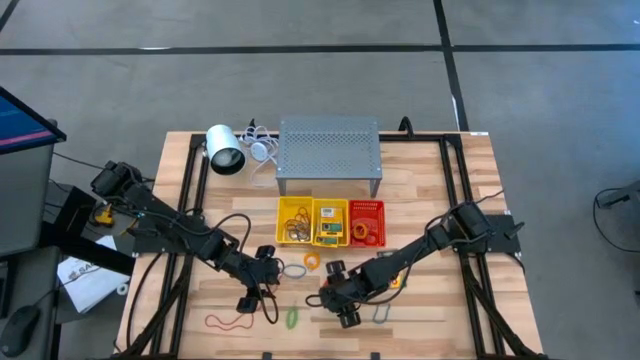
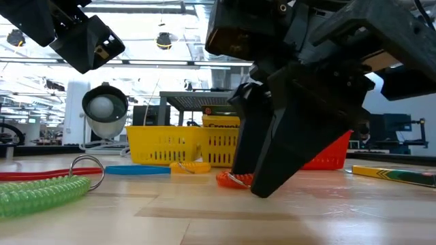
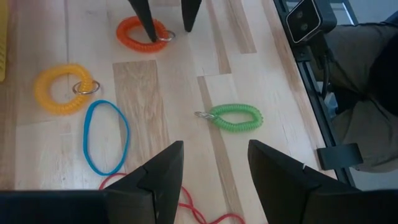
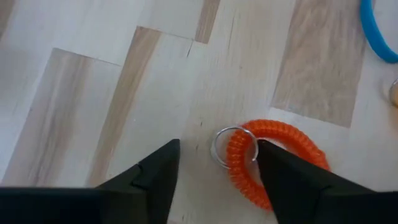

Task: Pick & Place Office Desk Supplies
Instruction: Put the orange spring keychain into the red basket

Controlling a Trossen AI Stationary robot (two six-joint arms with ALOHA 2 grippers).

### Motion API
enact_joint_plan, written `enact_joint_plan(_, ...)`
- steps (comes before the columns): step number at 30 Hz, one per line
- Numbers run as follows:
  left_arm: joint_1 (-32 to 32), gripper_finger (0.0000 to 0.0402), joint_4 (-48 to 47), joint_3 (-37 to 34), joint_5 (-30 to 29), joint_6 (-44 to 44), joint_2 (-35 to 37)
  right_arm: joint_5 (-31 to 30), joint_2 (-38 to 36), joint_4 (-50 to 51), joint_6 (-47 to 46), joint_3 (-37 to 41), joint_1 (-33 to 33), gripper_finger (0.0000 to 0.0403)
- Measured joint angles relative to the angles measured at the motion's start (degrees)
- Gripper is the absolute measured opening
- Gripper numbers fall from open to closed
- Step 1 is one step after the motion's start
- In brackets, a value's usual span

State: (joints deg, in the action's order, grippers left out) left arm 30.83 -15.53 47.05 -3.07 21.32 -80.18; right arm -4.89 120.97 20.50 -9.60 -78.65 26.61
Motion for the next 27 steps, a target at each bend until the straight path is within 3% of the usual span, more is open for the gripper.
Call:
enact_joint_plan(12,0.0,0.0176,0.0,0.0,0.0,0.0,0.0,1.0,-0.6,3.3,-0.4,-1.2,0.0,0.0015)
enact_joint_plan(27,0.0,0.0176,0.0,0.0,-0.5,0.0,0.0,-1.9,-0.8,26.2,1.0,-14.6,0.2,0.0008)
